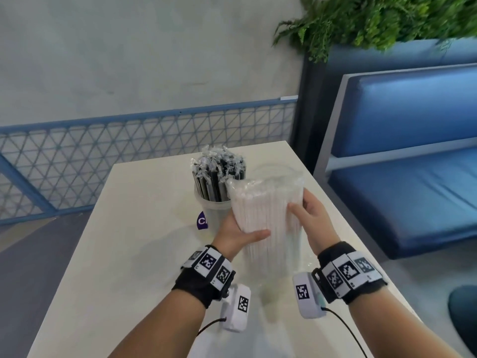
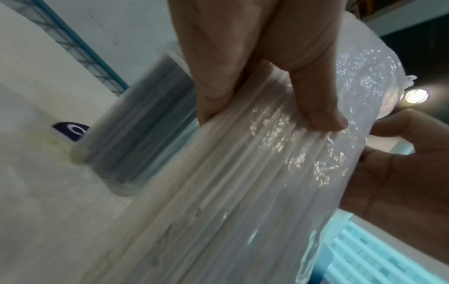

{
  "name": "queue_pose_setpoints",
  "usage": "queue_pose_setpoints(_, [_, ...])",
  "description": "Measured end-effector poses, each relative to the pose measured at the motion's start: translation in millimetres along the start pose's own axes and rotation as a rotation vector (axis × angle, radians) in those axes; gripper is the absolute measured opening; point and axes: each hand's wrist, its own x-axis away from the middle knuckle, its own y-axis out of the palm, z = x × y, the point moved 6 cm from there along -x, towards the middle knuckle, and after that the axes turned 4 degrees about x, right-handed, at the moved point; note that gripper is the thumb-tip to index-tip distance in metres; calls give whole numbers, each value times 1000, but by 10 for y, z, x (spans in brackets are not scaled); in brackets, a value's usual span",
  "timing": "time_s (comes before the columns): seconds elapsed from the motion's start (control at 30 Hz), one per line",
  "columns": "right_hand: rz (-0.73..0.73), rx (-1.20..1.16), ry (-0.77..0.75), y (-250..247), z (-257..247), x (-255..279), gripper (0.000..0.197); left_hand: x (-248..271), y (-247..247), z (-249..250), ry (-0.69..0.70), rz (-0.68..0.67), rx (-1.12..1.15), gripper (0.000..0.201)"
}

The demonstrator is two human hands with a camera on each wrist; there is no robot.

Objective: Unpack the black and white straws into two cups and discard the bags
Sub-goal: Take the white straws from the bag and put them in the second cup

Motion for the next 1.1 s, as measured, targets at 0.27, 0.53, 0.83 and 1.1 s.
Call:
queue_pose_setpoints(0.27, [-26, -17, -62, 187, 84, 78, 54, 45, -375, -88, -17, -14, -197, 63])
queue_pose_setpoints(0.53, [7, 692, -788, 331, -421, 31, 22, 70, -647, -16, -49, -43, -191, 102])
queue_pose_setpoints(0.83, [20, 905, -1124, 548, -545, 7, 6, 83, -746, -42, -48, 21, -220, 93])
queue_pose_setpoints(1.1, [35, 675, -925, 469, -698, -115, 16, 95, -814, -81, -80, 43, -233, 102])
